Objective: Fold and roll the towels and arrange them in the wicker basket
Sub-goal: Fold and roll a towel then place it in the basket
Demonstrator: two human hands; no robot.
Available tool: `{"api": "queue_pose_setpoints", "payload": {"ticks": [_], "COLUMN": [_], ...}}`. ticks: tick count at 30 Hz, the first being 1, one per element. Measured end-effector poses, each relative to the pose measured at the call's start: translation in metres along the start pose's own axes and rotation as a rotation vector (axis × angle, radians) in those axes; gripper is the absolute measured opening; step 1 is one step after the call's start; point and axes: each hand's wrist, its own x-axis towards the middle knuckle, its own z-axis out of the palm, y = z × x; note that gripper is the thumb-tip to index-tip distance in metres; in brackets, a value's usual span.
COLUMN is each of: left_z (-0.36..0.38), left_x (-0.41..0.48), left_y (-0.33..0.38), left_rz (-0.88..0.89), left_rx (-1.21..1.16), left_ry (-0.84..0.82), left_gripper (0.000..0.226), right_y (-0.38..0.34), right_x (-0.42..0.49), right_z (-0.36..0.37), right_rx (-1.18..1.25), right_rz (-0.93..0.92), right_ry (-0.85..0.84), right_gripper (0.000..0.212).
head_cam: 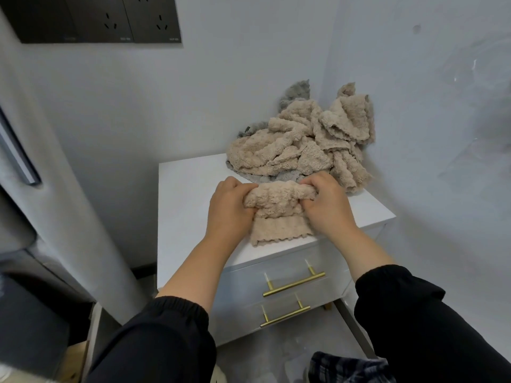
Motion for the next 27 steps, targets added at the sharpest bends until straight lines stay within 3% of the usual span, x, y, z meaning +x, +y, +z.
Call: {"api": "queue_pose_setpoints", "payload": {"ticks": [3, 7, 10, 12, 17, 20, 23, 27], "left_z": [0.003, -0.003, -0.011, -0.013, -0.011, -0.007, -0.008, -0.008], "left_x": [-0.001, -0.003, -0.006, -0.008, -0.009, -0.011, -0.012, -0.008], "left_y": [-0.004, -0.003, 0.003, 0.006, 0.011, 0.013, 0.015, 0.014], "left_rz": [0.108, 0.189, 0.164, 0.137, 0.085, 0.041, -0.068, -0.141], "left_rx": [0.092, 0.123, 0.076, 0.002, -0.028, -0.016, -0.036, 0.017], "left_ry": [0.027, -0.095, -0.251, -0.275, -0.294, -0.340, -0.415, -0.499], "left_gripper": [0.037, 0.032, 0.043, 0.037, 0.022, 0.009, 0.031, 0.065], "right_y": [0.004, 0.005, 0.005, 0.004, 0.002, 0.004, 0.011, 0.016], "right_x": [-0.003, -0.003, -0.004, -0.005, -0.010, -0.013, -0.011, -0.011], "right_z": [0.002, -0.012, -0.024, -0.030, -0.033, -0.027, -0.025, -0.028], "right_rx": [-0.071, -0.100, -0.107, -0.075, 0.022, 0.030, 0.083, 0.293], "right_rz": [-0.069, -0.005, 0.049, 0.089, 0.106, 0.166, 0.247, 0.386], "right_ry": [-0.001, -0.185, -0.349, -0.411, -0.340, -0.363, -0.389, -0.482], "right_gripper": [0.031, 0.041, 0.034, 0.027, 0.032, 0.023, 0.022, 0.062]}}
